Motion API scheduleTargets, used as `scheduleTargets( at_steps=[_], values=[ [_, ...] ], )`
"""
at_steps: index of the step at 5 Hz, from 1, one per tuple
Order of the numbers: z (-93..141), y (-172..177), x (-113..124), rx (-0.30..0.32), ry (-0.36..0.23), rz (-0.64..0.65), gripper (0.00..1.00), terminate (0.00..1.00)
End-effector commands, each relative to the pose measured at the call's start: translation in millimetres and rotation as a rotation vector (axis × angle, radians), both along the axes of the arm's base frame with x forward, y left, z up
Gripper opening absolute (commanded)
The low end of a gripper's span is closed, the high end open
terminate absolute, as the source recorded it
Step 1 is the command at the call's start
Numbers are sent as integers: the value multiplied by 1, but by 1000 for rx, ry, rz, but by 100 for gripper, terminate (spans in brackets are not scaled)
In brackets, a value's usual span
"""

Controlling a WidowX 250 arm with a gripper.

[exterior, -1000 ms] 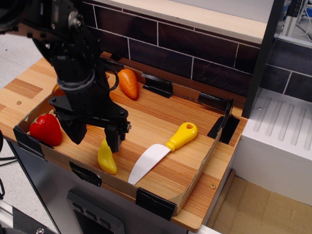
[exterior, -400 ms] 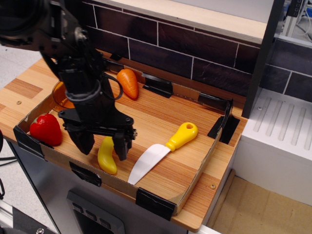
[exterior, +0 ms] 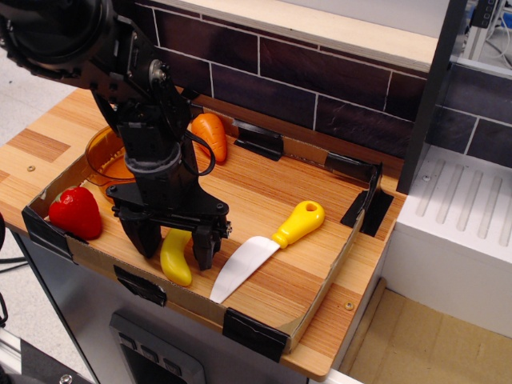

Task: Put banana in pot

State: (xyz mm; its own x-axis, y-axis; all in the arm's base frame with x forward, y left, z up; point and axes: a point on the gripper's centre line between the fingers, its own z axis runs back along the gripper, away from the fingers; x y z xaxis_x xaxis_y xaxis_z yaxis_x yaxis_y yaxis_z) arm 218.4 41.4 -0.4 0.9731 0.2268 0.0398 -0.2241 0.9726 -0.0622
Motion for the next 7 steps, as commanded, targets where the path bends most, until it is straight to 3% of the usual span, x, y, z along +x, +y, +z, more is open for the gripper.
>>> scheduleTargets(
  at_steps=[1, 3, 5, 7],
  values=[
    [-2, 4, 3, 8, -28, -14, 0, 0],
    [25, 4, 7, 6, -37, 20, 0, 0],
    [78, 22, 38, 17, -117, 155, 0, 0],
    [73, 74, 62, 70, -72, 308, 0, 0]
  ],
)
